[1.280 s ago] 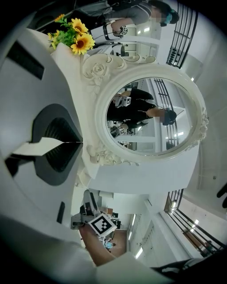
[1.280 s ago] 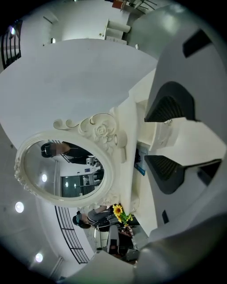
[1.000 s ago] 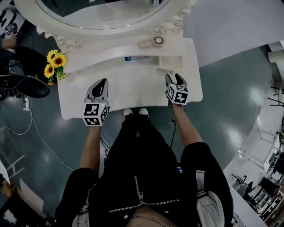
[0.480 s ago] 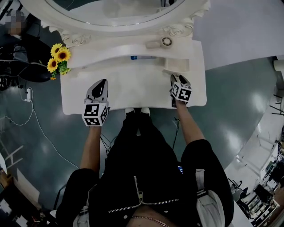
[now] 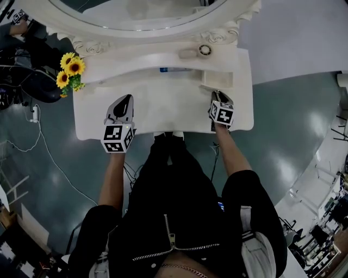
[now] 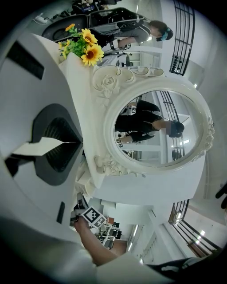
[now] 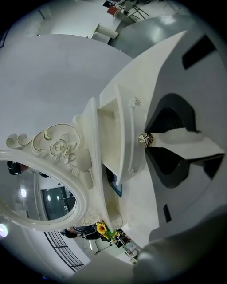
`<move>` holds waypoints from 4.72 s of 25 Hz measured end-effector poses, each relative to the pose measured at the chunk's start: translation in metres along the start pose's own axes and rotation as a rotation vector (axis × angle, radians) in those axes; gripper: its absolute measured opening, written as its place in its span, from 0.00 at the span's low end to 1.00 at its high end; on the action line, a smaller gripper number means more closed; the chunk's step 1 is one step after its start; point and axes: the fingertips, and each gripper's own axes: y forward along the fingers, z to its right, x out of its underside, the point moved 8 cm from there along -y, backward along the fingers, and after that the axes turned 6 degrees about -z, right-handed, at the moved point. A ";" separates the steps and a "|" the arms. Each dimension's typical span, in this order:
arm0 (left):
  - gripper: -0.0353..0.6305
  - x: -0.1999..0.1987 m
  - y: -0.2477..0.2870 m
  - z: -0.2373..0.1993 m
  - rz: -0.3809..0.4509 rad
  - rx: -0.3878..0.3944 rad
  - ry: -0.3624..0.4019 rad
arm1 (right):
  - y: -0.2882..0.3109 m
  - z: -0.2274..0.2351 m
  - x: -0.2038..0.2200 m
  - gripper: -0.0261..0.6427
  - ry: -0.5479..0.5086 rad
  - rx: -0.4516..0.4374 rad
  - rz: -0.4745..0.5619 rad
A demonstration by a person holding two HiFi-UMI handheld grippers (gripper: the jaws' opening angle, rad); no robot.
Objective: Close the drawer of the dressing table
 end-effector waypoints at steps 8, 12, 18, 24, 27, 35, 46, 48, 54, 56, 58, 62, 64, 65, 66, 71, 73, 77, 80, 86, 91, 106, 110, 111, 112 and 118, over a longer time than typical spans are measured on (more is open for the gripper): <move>0.09 -0.001 0.002 0.000 -0.002 -0.007 -0.004 | -0.005 0.001 -0.005 0.19 -0.018 -0.007 0.027; 0.09 -0.001 0.003 0.000 -0.002 -0.009 -0.007 | -0.005 0.000 -0.005 0.19 -0.059 0.015 0.016; 0.09 0.001 0.004 0.001 -0.010 -0.012 -0.010 | -0.003 -0.003 -0.008 0.19 -0.151 0.057 -0.011; 0.09 0.002 0.004 -0.001 -0.013 -0.015 -0.012 | -0.003 -0.009 -0.010 0.19 -0.222 0.094 -0.024; 0.09 0.003 0.005 -0.001 -0.014 -0.015 -0.014 | -0.002 -0.010 -0.009 0.19 -0.257 0.117 -0.030; 0.09 0.004 0.005 -0.002 -0.019 -0.015 -0.016 | -0.003 -0.015 -0.014 0.19 -0.297 0.125 -0.012; 0.09 0.006 0.004 -0.002 -0.024 -0.010 -0.018 | 0.002 -0.008 -0.011 0.20 -0.163 0.043 0.012; 0.09 0.007 0.004 -0.001 -0.022 -0.009 -0.018 | 0.005 -0.005 -0.008 0.24 -0.086 -0.007 0.021; 0.09 0.008 0.004 -0.003 -0.025 -0.009 -0.021 | 0.008 0.003 -0.006 0.25 0.099 -0.080 0.045; 0.09 0.008 0.003 -0.004 -0.026 -0.009 -0.021 | 0.006 0.005 -0.009 0.24 0.140 -0.082 0.049; 0.09 0.008 0.002 -0.004 -0.026 -0.009 -0.020 | 0.005 0.005 -0.010 0.23 0.151 -0.085 0.039; 0.09 0.010 0.003 -0.005 -0.028 -0.006 -0.020 | 0.005 0.003 -0.012 0.21 0.134 -0.065 0.010; 0.09 0.010 0.003 -0.005 -0.029 -0.004 -0.019 | 0.004 0.002 -0.013 0.20 0.135 -0.051 0.004; 0.09 0.011 0.002 -0.005 -0.030 -0.003 -0.018 | 0.003 0.002 -0.013 0.20 0.125 -0.039 0.002; 0.09 0.011 0.002 -0.005 -0.031 -0.003 -0.018 | 0.003 0.001 -0.014 0.20 0.107 -0.026 0.002; 0.09 0.014 0.002 -0.007 -0.036 -0.005 -0.018 | 0.005 -0.005 -0.012 0.20 0.000 0.026 -0.001; 0.09 0.015 0.002 -0.009 -0.038 -0.006 -0.020 | 0.004 -0.006 -0.013 0.19 -0.027 0.043 0.002; 0.09 0.015 0.002 -0.010 -0.037 -0.005 -0.022 | 0.003 -0.002 -0.017 0.19 -0.070 0.076 0.007; 0.09 0.013 0.002 -0.010 -0.036 -0.006 -0.022 | 0.004 0.000 -0.020 0.19 -0.075 0.072 0.004; 0.09 0.012 0.004 -0.013 -0.035 -0.009 -0.023 | 0.008 0.002 -0.020 0.19 -0.058 0.063 -0.002; 0.09 0.012 0.006 -0.013 -0.038 -0.008 -0.024 | 0.008 0.004 -0.018 0.20 -0.040 0.029 0.015; 0.09 0.005 0.012 -0.014 -0.033 -0.023 -0.031 | 0.014 0.007 -0.032 0.19 -0.035 0.003 0.036; 0.09 0.005 0.014 -0.015 -0.037 -0.026 -0.033 | 0.018 0.009 -0.037 0.19 -0.037 -0.002 0.034; 0.09 0.005 0.015 -0.015 -0.038 -0.028 -0.033 | 0.019 0.008 -0.038 0.19 -0.038 -0.003 0.035; 0.09 0.005 0.016 -0.015 -0.039 -0.029 -0.034 | 0.020 0.008 -0.038 0.19 -0.038 -0.004 0.035; 0.09 0.003 0.019 -0.016 -0.042 -0.034 -0.036 | 0.025 0.009 -0.042 0.19 -0.040 -0.008 0.032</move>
